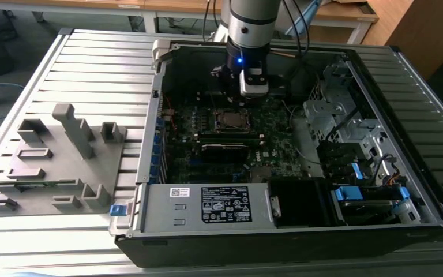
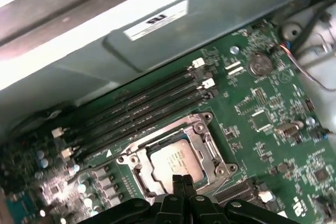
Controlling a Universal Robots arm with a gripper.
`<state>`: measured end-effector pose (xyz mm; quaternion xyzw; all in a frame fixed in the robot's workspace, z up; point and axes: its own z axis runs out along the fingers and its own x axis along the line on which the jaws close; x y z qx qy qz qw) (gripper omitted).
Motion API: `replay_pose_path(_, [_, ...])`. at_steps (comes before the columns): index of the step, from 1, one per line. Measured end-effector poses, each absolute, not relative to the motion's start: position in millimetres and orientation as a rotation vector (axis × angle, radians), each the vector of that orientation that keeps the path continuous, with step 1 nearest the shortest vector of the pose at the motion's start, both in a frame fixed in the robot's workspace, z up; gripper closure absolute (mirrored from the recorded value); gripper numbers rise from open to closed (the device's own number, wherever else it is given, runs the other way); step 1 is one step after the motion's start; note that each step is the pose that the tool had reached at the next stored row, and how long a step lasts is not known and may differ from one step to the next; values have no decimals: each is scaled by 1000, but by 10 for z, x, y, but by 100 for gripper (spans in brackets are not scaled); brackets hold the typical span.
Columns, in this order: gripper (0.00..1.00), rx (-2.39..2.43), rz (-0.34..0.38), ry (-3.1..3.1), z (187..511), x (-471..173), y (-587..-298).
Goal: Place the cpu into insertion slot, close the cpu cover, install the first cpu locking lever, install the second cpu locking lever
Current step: 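Close the cpu cover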
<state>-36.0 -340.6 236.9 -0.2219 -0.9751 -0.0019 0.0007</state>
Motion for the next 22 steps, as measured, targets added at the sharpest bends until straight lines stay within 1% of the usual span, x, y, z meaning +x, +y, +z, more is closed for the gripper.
replay_pose_path(22, [89,-83,-6,-3138,2345,-360,-3407])
